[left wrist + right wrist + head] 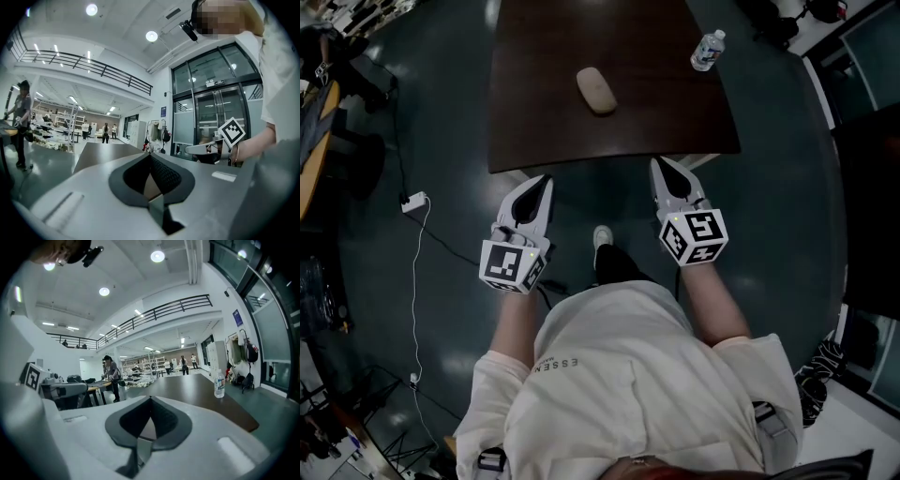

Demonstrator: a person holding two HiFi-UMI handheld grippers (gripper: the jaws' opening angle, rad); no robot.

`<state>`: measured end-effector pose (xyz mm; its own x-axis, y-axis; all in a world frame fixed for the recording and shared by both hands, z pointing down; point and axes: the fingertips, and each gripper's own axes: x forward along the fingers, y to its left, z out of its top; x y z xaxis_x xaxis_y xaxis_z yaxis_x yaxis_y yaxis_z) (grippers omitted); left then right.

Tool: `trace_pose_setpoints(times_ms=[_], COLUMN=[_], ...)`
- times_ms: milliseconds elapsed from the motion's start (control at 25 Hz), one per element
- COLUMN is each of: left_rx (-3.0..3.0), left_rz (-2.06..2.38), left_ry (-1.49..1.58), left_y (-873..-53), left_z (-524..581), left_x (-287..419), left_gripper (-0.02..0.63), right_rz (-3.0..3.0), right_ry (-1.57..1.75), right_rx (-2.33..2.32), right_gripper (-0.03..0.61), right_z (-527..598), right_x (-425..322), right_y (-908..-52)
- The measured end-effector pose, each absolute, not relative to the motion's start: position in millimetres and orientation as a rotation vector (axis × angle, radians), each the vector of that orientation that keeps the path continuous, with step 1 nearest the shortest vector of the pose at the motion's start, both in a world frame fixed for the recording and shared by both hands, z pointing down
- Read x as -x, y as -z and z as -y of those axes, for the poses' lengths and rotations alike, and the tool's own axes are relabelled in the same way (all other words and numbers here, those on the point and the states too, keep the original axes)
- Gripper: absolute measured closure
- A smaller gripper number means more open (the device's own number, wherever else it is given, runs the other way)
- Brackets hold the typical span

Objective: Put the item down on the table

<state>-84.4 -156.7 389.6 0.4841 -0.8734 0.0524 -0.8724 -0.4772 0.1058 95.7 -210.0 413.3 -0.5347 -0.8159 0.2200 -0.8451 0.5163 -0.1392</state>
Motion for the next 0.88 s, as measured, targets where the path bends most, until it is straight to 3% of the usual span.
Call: trace_pose_setpoints(times_ms=[400, 880], left_rx=[-2.593, -2.585], left_rz=[1.537, 1.622], left_ry=[0.047, 0.079], left_y=[-379.3, -365.1], left_z=[34.3, -33.3], left_x=[76.9, 50.0], left_gripper=[0.597, 0.597], right_rz=[2.63, 2.64], right_ry=[-0.314, -0.294], right_rx=[-1.48, -1.427], right_gripper=[0.592, 0.592], right_z=[85.9, 15.2], right_x=[-98.6, -126.9], right_y=[-399.3, -403.1])
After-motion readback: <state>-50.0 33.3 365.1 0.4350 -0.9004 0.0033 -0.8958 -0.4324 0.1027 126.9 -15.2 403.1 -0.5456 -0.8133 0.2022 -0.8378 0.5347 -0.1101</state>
